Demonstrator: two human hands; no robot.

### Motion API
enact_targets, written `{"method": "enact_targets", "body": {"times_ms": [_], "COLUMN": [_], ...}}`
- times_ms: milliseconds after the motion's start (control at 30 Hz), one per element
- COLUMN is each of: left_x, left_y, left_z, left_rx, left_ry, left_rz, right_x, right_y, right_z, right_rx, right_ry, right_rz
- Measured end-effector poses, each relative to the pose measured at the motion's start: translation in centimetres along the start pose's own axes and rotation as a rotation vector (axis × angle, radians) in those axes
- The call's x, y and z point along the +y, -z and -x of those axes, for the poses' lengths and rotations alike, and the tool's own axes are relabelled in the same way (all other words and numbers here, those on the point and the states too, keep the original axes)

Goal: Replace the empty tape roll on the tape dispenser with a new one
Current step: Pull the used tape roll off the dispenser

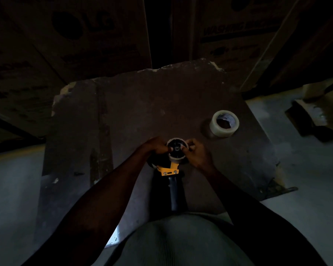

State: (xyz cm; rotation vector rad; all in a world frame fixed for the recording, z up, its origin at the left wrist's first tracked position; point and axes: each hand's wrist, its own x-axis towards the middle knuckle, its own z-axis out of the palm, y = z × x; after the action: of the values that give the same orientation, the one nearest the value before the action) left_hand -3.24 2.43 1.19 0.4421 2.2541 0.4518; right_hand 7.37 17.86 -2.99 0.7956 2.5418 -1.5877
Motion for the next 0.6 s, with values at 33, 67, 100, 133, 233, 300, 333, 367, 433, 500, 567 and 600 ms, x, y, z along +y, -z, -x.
{"method": "enact_targets", "body": {"times_ms": [33,67,100,133,233,300,333,367,433,500,567,600], "left_x": [0.1,0.1,0.3,0.4,0.3,0.1,-0.1,-0.2,-0.3,-0.4,-0.5,-0.6], "left_y": [0.1,0.1,0.1,0.1,0.0,-0.1,-0.2,-0.2,-0.1,0.1,0.3,0.5], "left_z": [0.0,0.1,0.2,0.4,0.5,0.5,0.5,0.5,0.6,0.9,0.8,0.7], "left_rx": [0.001,0.004,0.009,0.010,0.040,0.049,0.051,0.058,0.066,0.041,-0.021,-0.044], "left_ry": [0.003,0.001,-0.011,-0.021,-0.043,-0.044,-0.043,-0.054,-0.084,-0.098,-0.104,-0.114], "left_rz": [-0.001,0.000,0.000,0.004,-0.005,-0.013,-0.008,0.002,0.043,0.070,0.108,0.128], "right_x": [0.1,0.0,0.1,-0.2,-0.3,-0.1,0.3,0.4,0.5,0.1,0.1,-0.1], "right_y": [0.0,-0.1,-0.1,0.0,-0.1,-0.1,-0.2,-0.2,-0.3,-0.2,-0.1,0.1], "right_z": [-0.1,0.0,-0.1,0.0,-0.1,-0.2,-0.4,-0.5,-0.8,-0.6,-0.6,-0.5], "right_rx": [0.004,0.009,0.011,0.009,0.005,0.000,-0.007,-0.010,-0.029,-0.048,-0.066,-0.077], "right_ry": [-0.001,-0.001,-0.003,0.001,-0.009,-0.029,-0.044,-0.061,-0.082,-0.104,-0.139,-0.152], "right_rz": [-0.004,-0.007,-0.013,-0.019,-0.028,-0.029,-0.041,-0.054,-0.094,-0.156,-0.229,-0.267]}}
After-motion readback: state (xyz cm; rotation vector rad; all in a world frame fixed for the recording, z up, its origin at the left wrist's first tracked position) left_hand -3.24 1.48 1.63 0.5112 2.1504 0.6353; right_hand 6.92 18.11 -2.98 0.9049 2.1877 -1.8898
